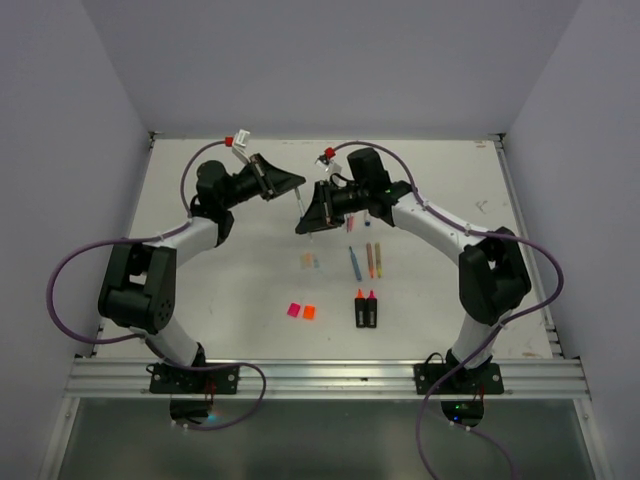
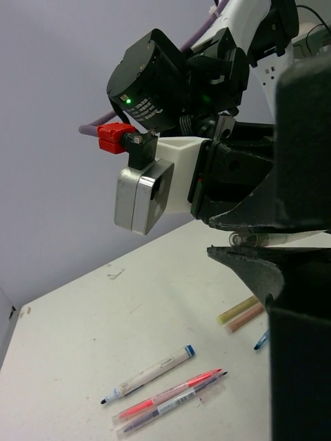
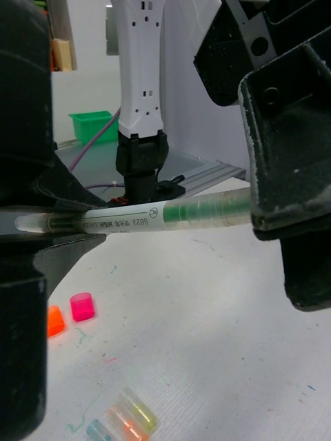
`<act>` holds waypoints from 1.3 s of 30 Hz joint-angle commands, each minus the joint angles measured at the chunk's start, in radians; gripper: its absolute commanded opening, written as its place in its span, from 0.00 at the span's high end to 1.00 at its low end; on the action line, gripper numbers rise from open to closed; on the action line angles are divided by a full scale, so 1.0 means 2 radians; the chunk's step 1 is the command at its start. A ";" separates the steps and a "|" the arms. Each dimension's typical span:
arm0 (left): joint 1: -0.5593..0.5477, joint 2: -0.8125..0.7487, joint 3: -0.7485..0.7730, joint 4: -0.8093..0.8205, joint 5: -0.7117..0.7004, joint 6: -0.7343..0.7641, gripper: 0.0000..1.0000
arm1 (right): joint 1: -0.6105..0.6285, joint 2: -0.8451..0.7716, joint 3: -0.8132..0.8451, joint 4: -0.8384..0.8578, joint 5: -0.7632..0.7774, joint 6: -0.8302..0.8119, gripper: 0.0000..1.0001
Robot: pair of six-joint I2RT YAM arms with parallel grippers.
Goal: Open the pen caps
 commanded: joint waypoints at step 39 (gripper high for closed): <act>0.061 -0.005 0.071 -0.214 -0.070 0.176 1.00 | -0.056 -0.041 -0.030 -0.095 0.094 -0.079 1.00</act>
